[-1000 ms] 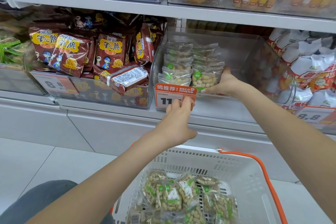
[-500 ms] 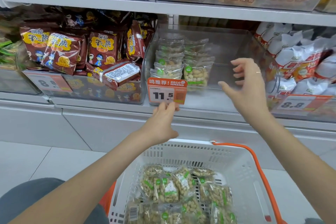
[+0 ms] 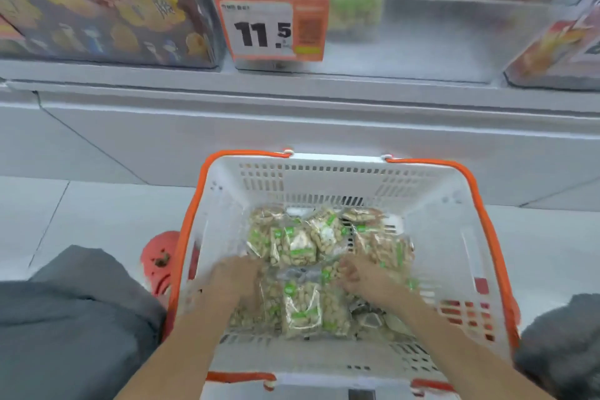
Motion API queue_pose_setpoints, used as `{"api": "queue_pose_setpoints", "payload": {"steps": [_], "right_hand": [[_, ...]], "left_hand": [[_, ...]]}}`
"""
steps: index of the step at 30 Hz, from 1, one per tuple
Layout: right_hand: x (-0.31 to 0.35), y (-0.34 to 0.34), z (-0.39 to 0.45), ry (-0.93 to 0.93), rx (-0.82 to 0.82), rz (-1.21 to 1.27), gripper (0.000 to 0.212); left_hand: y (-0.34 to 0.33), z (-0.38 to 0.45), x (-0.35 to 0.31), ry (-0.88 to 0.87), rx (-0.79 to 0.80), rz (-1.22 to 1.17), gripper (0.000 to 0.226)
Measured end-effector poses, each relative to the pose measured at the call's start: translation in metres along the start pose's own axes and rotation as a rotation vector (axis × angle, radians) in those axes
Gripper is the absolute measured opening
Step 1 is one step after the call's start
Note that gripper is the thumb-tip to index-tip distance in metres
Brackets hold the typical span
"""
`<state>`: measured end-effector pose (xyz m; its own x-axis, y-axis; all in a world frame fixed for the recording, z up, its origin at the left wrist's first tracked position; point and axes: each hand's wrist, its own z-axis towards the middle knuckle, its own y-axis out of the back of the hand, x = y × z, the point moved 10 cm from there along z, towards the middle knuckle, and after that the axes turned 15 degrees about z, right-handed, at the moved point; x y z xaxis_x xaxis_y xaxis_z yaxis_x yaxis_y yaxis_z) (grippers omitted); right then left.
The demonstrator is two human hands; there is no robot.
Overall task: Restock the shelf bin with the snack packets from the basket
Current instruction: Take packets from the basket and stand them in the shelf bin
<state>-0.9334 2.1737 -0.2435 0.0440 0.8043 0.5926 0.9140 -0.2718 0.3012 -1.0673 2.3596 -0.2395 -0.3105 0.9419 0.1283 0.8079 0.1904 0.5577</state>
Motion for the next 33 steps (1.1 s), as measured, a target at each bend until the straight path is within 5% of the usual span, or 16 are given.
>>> {"api": "queue_pose_setpoints", "payload": {"steps": [5, 8, 10, 17, 21, 26, 29, 33], "right_hand": [[0.014, -0.053, 0.012, -0.013, 0.12, 0.265, 0.048], [0.02, -0.074, 0.017, 0.006, 0.197, 0.096, 0.051], [0.02, -0.073, 0.021, 0.01, 0.144, 0.105, 0.036], [0.038, -0.022, -0.007, 0.043, -0.175, 0.472, 0.036], [0.054, 0.016, -0.032, -0.014, -0.129, 0.748, 0.061], [0.132, 0.07, -0.095, 0.131, 0.059, 0.97, 0.019], [0.173, 0.098, -0.139, 0.232, 0.129, 1.086, 0.029], [0.206, 0.11, -0.176, 0.341, 0.249, 1.256, 0.039]], "left_hand": [[-0.005, 0.016, -0.003, 0.007, 0.052, 0.097, 0.02], [-0.011, 0.022, -0.003, -0.023, 0.132, 0.073, 0.041], [-0.014, 0.023, -0.008, -0.062, 0.149, 0.072, 0.06], [0.004, 0.001, 0.005, -0.101, 0.116, -0.135, 0.068], [0.088, -0.035, 0.01, -0.093, -0.253, -0.086, 0.051], [0.232, -0.128, 0.002, -0.272, -0.786, -0.266, 0.039], [0.284, -0.204, -0.01, -0.557, -0.928, -0.675, 0.042], [0.297, -0.261, -0.029, -0.741, -1.06, -0.662, 0.033]]}}
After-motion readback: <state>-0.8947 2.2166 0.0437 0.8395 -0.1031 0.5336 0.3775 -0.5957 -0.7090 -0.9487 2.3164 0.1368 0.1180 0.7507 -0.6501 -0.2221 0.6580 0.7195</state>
